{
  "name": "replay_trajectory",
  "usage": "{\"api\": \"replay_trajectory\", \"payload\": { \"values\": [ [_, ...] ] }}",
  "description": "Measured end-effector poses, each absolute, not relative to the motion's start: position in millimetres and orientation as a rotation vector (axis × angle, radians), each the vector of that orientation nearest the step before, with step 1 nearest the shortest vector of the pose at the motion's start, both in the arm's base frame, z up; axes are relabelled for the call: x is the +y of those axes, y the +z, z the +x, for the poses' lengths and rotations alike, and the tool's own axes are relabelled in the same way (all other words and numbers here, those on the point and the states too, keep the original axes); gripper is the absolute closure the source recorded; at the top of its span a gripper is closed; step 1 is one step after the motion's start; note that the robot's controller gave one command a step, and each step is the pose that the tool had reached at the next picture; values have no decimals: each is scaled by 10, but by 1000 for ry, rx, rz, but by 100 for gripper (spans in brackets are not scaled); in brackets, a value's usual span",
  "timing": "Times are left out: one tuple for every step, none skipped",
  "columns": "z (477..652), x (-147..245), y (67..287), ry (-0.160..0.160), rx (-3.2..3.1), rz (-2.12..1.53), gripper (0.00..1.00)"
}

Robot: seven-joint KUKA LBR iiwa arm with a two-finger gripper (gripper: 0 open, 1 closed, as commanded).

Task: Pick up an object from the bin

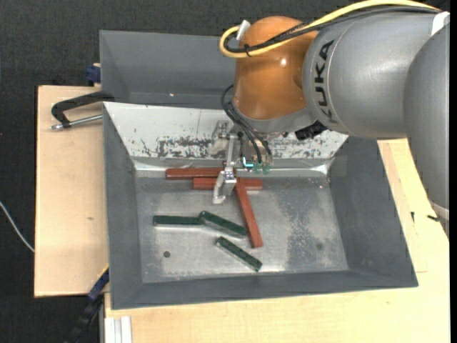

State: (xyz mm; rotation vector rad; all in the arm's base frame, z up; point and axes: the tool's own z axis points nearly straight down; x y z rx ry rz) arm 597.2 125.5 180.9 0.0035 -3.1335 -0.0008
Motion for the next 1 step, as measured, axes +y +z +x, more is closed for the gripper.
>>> {"api": "replay_trajectory", "payload": {
  "values": [
    [5991,1248,1860,-2,-3142,0,0]
  ]
}}
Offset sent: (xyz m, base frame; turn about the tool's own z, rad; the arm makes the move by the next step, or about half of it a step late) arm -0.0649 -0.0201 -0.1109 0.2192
